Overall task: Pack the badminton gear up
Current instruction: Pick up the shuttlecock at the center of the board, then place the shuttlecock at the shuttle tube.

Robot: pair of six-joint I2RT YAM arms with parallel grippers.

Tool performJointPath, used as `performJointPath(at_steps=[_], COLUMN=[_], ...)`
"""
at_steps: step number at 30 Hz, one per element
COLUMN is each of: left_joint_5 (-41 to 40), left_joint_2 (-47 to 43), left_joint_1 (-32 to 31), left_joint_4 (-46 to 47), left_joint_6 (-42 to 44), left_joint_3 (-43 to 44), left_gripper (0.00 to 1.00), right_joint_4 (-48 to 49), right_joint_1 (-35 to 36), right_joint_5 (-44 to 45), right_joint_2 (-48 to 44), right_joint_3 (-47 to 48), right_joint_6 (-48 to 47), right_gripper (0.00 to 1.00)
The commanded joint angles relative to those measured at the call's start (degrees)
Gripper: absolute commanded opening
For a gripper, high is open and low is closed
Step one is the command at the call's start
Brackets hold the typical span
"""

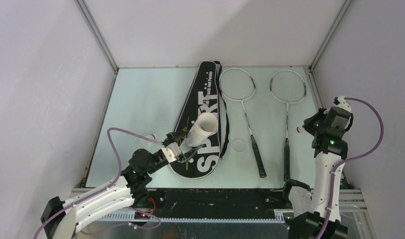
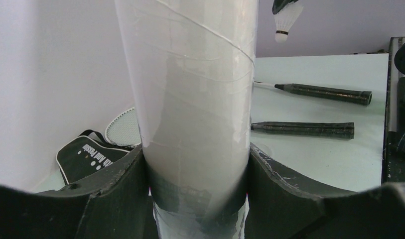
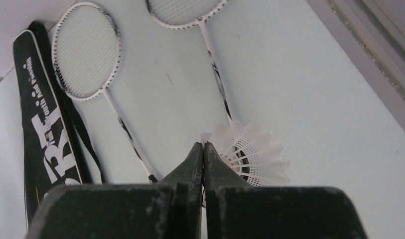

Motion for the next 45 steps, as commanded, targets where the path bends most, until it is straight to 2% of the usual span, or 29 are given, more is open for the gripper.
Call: performJointPath(at_steps=[1, 9, 14, 21, 24, 30, 38, 41, 45], left_joint_5=[-2.00, -2.00, 1.04, 2.27, 0.94, 0.74, -0.42, -0.37, -0.35], left_joint_2=[0.92, 6.92, 12.13, 12.56, 12.86, 14.27, 16.20, 16.51, 16.17], left_joint_1=[0.05, 0.00, 0.00, 0.02, 0.03, -0.01, 0.03, 0.06, 0.00], left_joint_4=[4.11, 8.97, 14.23, 15.51, 15.40, 18.68, 18.85, 18.89, 15.64], left_joint_6=[1.50, 5.68, 7.02, 9.97, 10.11, 10.42, 11.77, 11.78, 11.89], left_joint_3=[1.87, 1.47, 1.34, 0.52, 0.04, -1.97, -2.00, -2.11, -1.32], left_gripper=[0.50, 0.50, 0.50, 0.50, 0.50, 0.51, 0.51, 0.51, 0.51], right_joint_4=[-1.13, -5.94, -4.11, -1.86, 1.39, 2.51, 5.92, 8.47, 11.78], right_joint_1=[1.30, 2.29, 2.06, 5.34, 9.09, 20.31, 32.42, 34.38, 39.14], right_joint_5=[-1.89, -2.09, -10.62, -15.38, -21.25, -21.20, -34.89, -41.73, -45.20], right_joint_2=[-4.15, -8.05, -10.45, -12.15, -11.69, -9.37, -10.29, -11.13, -11.41], right_joint_3=[3.75, 5.77, 6.67, 7.33, 8.94, 14.28, 15.74, 15.78, 15.72], right_joint_6=[-2.64, -5.05, -6.04, -6.72, -6.09, -11.03, -20.55, -21.71, -21.83], right_gripper=[0.00, 0.00, 0.00, 0.00, 0.00, 0.00, 0.00, 0.00, 0.00])
